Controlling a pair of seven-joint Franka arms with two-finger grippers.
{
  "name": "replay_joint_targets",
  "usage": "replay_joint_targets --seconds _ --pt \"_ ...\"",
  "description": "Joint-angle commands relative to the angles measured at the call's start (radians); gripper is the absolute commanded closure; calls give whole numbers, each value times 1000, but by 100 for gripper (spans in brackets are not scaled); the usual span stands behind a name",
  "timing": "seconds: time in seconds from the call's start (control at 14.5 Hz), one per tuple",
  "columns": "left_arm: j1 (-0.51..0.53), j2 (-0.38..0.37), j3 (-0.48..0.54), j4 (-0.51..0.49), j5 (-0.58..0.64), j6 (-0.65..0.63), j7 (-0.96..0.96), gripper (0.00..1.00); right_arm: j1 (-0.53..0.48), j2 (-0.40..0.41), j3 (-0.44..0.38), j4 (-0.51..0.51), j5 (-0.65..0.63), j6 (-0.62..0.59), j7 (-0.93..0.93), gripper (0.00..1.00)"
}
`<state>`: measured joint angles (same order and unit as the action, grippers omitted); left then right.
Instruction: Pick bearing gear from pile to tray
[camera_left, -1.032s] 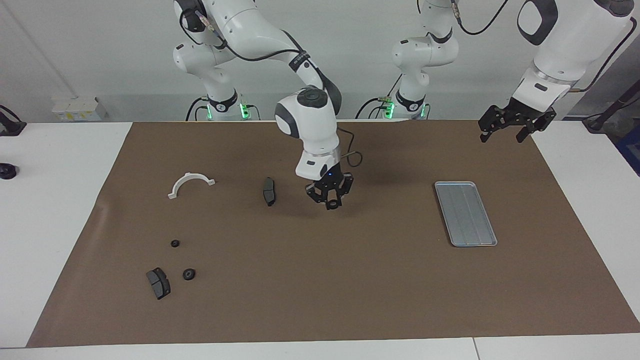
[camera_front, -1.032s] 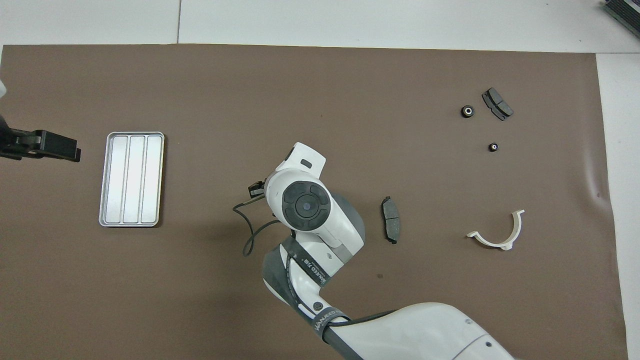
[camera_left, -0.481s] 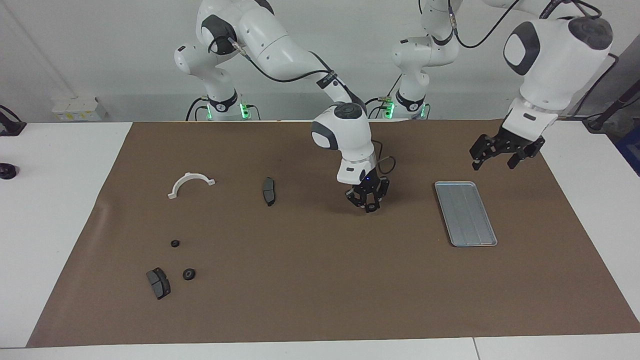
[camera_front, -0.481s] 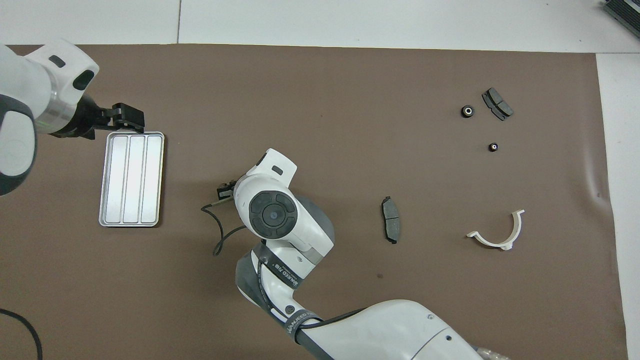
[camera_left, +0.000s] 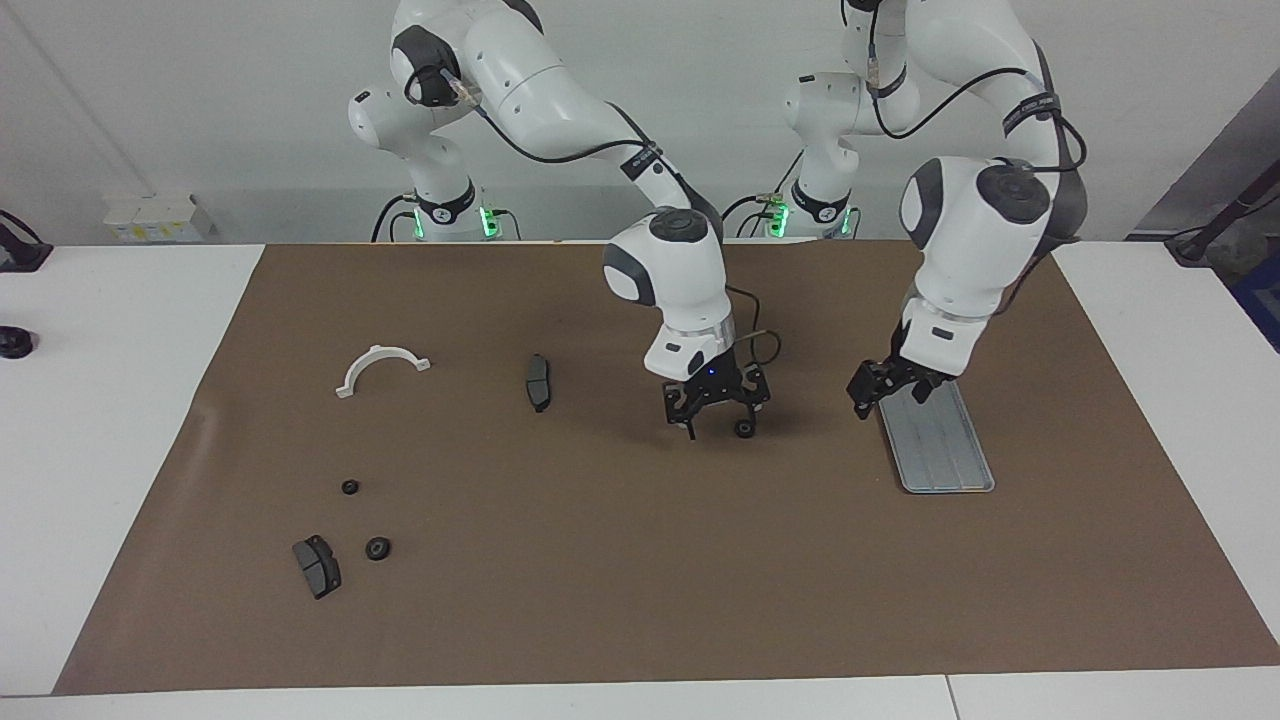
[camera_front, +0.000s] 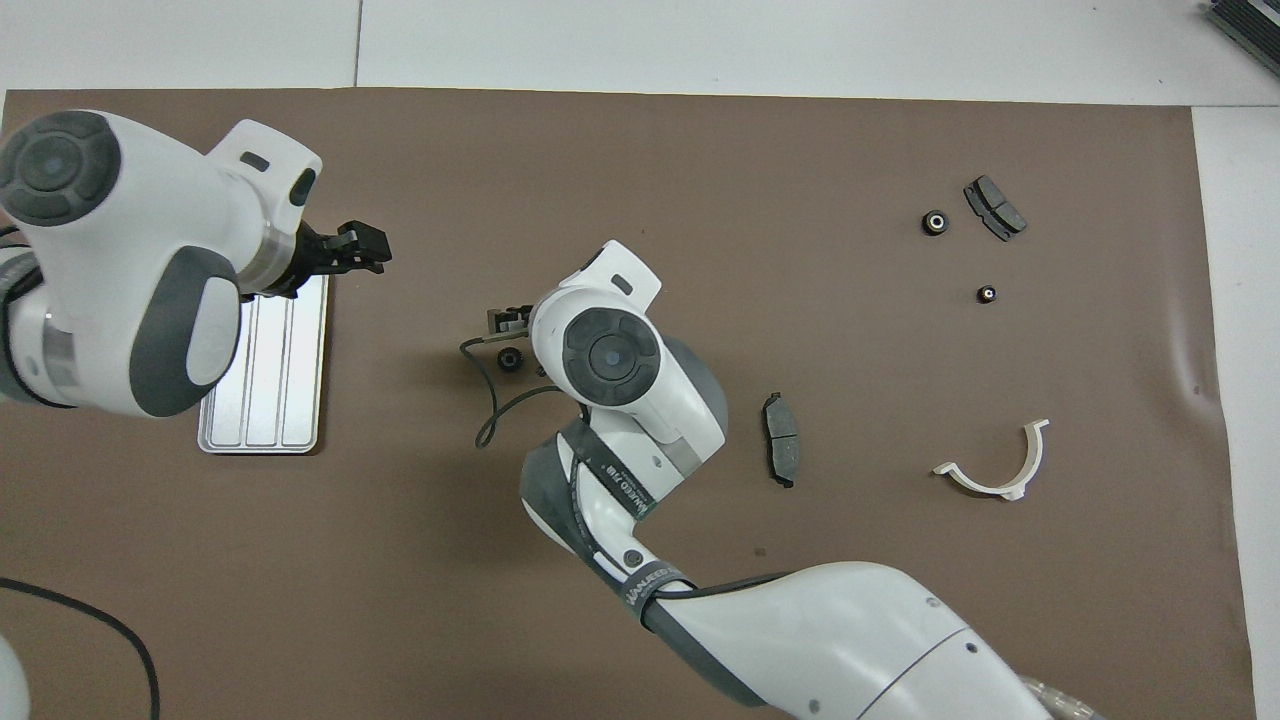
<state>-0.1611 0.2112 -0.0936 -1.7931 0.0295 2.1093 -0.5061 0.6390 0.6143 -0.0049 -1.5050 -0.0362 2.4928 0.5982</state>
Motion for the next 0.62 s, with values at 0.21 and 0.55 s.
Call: replay_joint_targets --seconds 0.21,0.55 --pt "-175 151 14 -31 108 152 -432 0 -266 -53 17 5 -7 -169 -300 0" --pt "-244 143 11 -130 109 207 -564 0 -482 -47 16 -4 -8 -170 -461 0"
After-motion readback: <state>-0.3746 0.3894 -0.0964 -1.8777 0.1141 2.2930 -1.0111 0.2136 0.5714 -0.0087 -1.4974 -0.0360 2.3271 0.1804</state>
